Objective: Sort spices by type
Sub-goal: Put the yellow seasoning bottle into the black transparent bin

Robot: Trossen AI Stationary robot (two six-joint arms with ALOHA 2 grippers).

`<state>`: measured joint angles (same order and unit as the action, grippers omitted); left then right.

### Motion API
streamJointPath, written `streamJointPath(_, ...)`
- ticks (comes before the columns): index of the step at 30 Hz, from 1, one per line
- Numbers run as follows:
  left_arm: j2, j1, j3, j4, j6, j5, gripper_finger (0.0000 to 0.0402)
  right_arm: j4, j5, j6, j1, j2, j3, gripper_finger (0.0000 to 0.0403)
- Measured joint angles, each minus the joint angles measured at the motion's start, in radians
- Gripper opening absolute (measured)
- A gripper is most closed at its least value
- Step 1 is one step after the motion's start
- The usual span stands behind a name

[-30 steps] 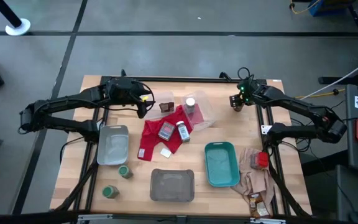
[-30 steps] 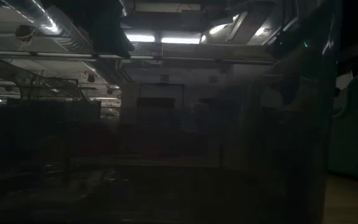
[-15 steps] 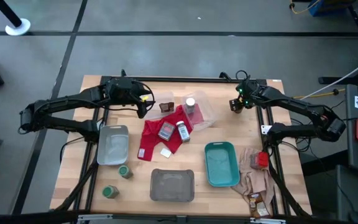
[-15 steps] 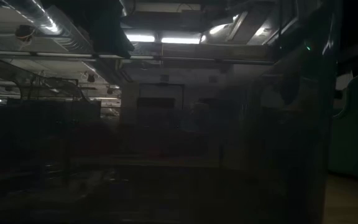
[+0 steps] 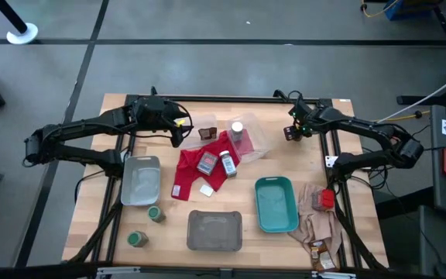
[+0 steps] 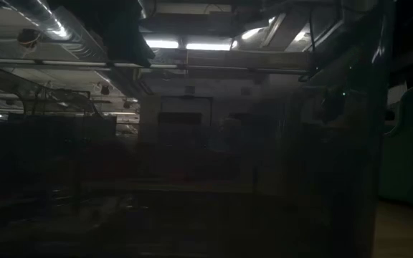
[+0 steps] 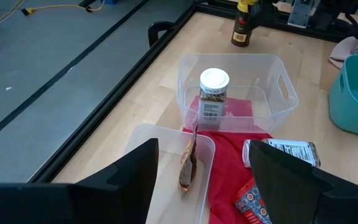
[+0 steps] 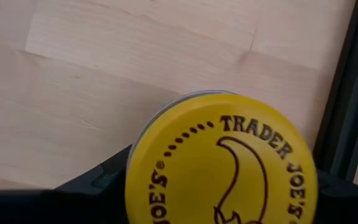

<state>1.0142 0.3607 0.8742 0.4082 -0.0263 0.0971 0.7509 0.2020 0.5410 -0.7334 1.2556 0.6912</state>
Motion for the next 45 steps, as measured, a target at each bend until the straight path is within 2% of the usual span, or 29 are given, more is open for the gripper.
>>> streamJointPath(7,0.0,0.0,0.0,0.0,0.0,0.0,0.0235,-0.022,0.002,0.0,0.0,0.0,0.001,0.0219)
streamJointPath(17,0.0,0.0,0.0,0.0,0.0,0.0,0.0235,-0.085,-0.028,0.0,0.0,0.0,0.001,0.0227)
streamJointPath(22,0.0,0.0,0.0,0.0,0.0,0.0,0.0235,-0.156,-0.085,-0.002,0.0,-0.001,0.001,0.0218)
streamJointPath(35,0.0,0.0,0.0,0.0,0.0,0.0,0.0235,-0.394,-0.344,-0.023,0.001,-0.021,0.001,0.0218)
streamJointPath(40,0.0,0.0,0.0,0.0,0.0,0.0,0.0235,-0.369,-0.381,-0.031,0.001,-0.055,0.032,0.0219)
streamJointPath(45,0.0,0.0,0.0,0.0,0.0,0.0,0.0235,-0.308,-0.387,-0.074,0.007,-0.069,0.126,0.0219)
